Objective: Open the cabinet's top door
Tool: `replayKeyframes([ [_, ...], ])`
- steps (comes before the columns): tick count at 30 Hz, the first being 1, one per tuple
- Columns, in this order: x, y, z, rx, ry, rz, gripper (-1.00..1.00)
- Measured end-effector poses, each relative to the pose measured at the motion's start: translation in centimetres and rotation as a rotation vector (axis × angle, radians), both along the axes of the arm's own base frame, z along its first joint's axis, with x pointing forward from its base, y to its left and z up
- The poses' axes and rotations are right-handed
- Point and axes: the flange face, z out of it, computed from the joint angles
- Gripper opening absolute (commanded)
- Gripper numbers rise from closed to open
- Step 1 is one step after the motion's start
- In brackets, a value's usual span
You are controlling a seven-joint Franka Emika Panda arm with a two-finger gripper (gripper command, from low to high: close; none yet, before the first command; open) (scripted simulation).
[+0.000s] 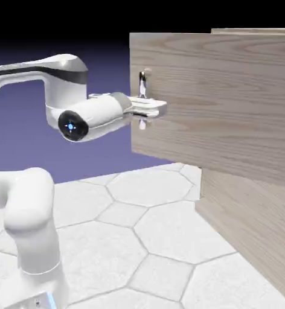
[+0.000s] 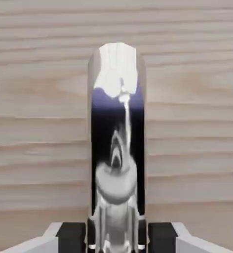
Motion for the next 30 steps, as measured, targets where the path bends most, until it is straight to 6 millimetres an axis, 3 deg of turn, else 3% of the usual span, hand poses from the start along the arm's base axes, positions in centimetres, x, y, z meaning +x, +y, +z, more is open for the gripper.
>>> replayKeyframes([
  [15, -5.8, -10.8, 0.0, 0.001, 0.0, 0.241, -1.0],
  [23, -8.3, -18.9, 0.0, 0.001, 0.0, 0.409, -1.0],
  [30, -9.3, -26.4, 0.0, 0.001, 0.0, 0.557, -1.0],
])
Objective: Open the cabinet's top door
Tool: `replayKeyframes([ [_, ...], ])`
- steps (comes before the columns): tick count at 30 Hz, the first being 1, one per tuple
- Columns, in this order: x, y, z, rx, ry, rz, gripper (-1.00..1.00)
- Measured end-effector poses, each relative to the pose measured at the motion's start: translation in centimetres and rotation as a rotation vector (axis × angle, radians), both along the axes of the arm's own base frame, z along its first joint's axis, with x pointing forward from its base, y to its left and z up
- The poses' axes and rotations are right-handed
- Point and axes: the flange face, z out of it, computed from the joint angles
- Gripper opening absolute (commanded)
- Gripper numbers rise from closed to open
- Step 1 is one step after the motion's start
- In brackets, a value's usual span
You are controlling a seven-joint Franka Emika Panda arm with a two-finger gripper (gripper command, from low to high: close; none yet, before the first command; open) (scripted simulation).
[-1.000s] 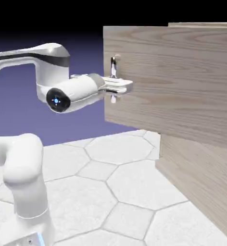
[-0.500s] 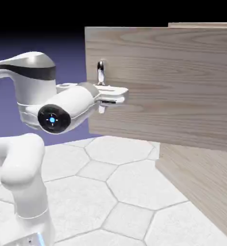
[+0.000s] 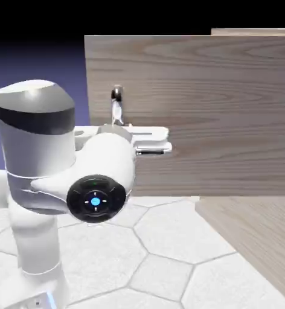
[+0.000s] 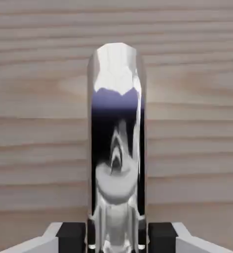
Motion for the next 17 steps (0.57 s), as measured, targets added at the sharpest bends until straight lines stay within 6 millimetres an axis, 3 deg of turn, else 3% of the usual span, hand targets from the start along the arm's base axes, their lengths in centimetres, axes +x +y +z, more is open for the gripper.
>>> replayKeyframes([
  [9, 0.2, -8.2, 0.0, 0.0, 0.0, 0.162, -1.0],
  [17, 1.2, -14.3, 0.0, 0.0, 0.0, 0.284, -1.0],
])
